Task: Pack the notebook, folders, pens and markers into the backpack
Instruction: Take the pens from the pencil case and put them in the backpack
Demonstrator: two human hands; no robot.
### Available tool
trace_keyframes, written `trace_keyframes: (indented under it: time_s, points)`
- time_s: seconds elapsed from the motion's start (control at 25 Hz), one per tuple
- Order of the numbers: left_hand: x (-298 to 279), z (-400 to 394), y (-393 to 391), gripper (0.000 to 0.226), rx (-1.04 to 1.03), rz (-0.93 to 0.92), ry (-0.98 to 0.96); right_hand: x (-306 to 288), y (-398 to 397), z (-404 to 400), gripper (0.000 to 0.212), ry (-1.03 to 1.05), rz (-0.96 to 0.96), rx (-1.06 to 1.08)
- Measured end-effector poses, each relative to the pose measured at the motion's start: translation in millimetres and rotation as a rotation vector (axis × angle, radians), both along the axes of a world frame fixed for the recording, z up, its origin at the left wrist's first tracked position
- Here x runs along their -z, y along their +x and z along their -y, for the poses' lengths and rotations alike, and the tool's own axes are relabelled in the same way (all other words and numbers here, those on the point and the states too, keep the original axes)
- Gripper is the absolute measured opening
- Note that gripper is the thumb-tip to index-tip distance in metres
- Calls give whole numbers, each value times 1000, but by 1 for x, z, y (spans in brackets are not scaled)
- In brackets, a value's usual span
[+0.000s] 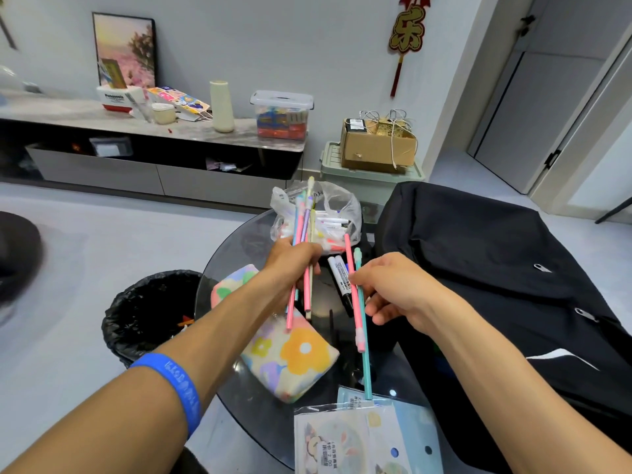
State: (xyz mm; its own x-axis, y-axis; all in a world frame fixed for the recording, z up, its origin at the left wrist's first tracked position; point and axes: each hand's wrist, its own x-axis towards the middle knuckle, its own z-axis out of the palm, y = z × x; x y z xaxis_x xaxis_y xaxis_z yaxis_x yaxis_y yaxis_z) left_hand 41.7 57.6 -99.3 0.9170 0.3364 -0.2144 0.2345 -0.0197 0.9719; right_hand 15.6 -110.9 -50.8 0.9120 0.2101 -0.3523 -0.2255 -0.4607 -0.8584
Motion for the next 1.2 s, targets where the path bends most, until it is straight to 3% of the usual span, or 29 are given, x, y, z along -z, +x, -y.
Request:
trace_keyframes:
  time_s: [0.12,0.24,0.48,0.76,0.84,0.96,1.08,1.2]
  points:
    - [-14,-4,-3,15,-31,83,-174,-6,1,0,15,71,43,-25]
    - [-21,-2,-13,7,91,108,-371,-10,3,-1,16,121,103,-47]
    - [-27,4,-25,15,314,228,-439,-13,5,-1,25,237,201,-72]
    - [-30,29,-27,25,300,218,-606,-17,8,0,21,337,226,-88]
    - [-30,32,-27,26,312,244,-619,-17,8,0,22,361,225,-85]
    - [-31,28,-27,6,307,322,-604,-18,10,1,23,414,173,-35]
    - [-27,17,-25,39,367,412,-400,-22,12,3,17,453,67,8]
    - [-24,13,-26,26,350,408,-208,-26,10,-1,15,517,-43,34]
